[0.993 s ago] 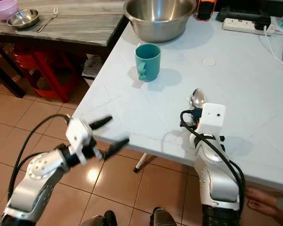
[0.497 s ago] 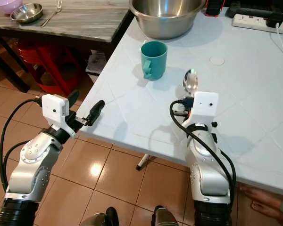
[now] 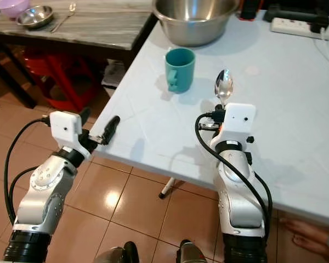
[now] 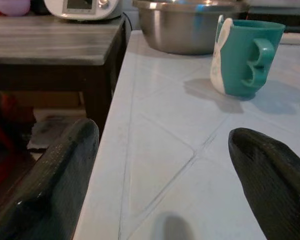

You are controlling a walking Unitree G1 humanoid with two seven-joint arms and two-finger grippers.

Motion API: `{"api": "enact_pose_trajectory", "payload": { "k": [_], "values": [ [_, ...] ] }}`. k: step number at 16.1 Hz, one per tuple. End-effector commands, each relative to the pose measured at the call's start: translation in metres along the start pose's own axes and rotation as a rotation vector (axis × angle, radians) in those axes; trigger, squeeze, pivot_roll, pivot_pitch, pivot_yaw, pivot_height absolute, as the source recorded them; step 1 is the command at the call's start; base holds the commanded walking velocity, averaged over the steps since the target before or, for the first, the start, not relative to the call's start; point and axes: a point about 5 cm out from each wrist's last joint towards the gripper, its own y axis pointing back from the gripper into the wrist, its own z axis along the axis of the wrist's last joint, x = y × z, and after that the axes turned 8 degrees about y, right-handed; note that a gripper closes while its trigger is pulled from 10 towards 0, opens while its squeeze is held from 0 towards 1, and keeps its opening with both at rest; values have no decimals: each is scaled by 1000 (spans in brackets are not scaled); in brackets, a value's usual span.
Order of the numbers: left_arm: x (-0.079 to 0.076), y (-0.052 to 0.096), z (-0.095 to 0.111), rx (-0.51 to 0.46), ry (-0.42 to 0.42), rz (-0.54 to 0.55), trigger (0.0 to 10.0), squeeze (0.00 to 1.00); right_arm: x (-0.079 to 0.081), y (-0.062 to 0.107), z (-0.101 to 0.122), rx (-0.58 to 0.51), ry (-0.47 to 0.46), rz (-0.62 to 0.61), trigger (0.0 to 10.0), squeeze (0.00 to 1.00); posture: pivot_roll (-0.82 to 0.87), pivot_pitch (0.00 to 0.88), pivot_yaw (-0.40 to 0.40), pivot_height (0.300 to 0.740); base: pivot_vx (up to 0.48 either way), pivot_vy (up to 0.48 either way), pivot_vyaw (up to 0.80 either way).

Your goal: Setting the table

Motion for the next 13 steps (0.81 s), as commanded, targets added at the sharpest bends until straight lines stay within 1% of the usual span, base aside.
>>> {"api": "enact_pose_trajectory", "payload": {
  "k": [1, 13],
  "values": [
    [5, 1, 1, 2, -3, 19, 10000, 0, 2, 2, 0, -9, -3, -3, 10000, 0, -156, 199, 79, 740, 0, 371, -800],
    [3, -3, -1, 4, -12, 22, 10000, 0, 4, 2, -4, -16, -15, -6, 10000, 0, -153, 194, 88, 740, 0, 399, -734]
  ]
}}
